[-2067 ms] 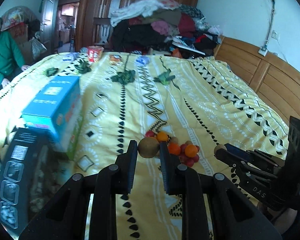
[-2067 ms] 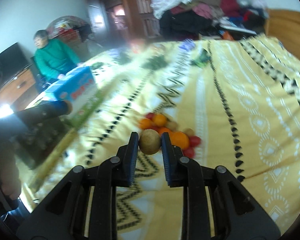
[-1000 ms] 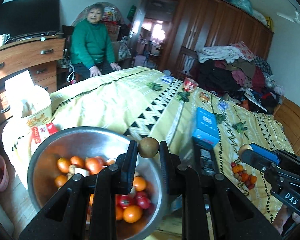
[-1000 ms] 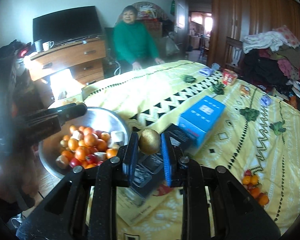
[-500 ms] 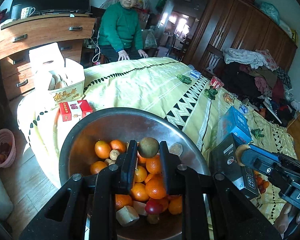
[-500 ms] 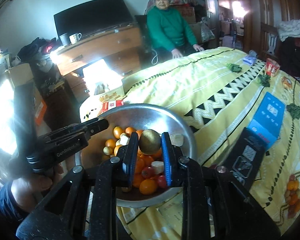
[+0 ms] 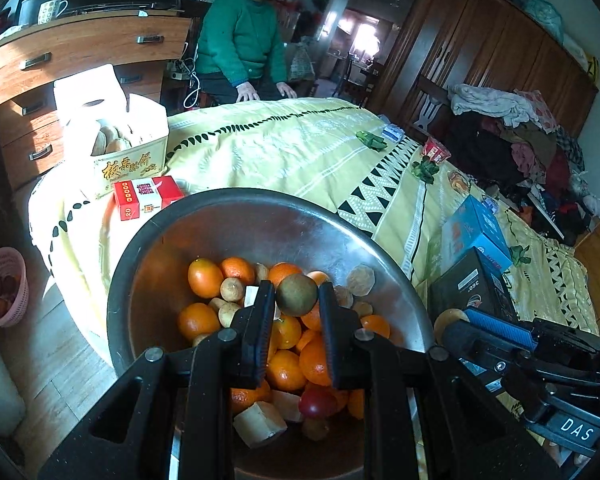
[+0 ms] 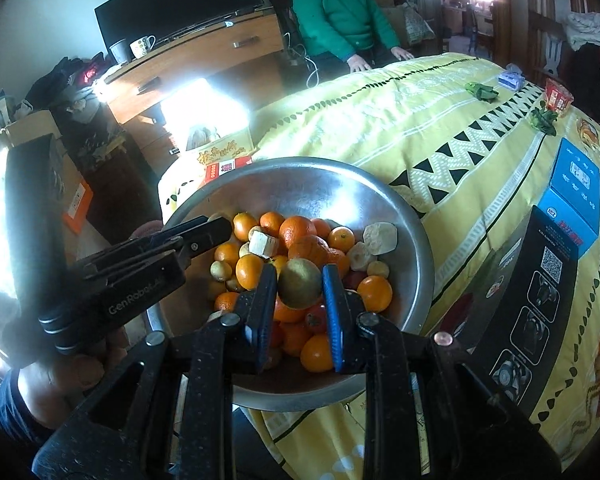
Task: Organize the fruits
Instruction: 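Lower both tools into the bowl and open them to drop kiwi and potato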
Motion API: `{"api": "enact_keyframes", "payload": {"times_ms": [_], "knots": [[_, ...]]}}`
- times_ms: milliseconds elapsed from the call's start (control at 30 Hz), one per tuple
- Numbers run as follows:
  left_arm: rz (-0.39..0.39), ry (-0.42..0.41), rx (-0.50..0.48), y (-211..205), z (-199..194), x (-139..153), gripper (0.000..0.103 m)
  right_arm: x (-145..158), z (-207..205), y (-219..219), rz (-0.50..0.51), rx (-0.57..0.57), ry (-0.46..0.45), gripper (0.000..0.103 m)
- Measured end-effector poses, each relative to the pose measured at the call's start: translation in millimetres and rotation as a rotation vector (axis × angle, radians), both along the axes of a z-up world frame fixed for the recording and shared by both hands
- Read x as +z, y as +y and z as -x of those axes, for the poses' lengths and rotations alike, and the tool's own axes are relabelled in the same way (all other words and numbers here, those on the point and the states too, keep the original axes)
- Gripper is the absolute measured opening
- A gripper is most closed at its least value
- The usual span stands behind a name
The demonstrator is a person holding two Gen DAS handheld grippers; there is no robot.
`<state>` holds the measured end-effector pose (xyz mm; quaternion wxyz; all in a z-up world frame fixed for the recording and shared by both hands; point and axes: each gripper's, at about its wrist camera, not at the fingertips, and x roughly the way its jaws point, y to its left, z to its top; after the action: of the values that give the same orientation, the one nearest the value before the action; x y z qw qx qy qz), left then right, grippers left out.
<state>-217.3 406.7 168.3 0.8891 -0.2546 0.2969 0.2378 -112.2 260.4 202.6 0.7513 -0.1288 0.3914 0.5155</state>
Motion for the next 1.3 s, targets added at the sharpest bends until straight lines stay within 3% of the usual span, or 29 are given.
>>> {"api": "enact_keyframes", "payload": {"times_ms": [1300], "knots": [[0.028,0.010,-0.003,2,-2,-17,0.022,-16,1,14,0.022,0.007,0.014,0.024]]}}
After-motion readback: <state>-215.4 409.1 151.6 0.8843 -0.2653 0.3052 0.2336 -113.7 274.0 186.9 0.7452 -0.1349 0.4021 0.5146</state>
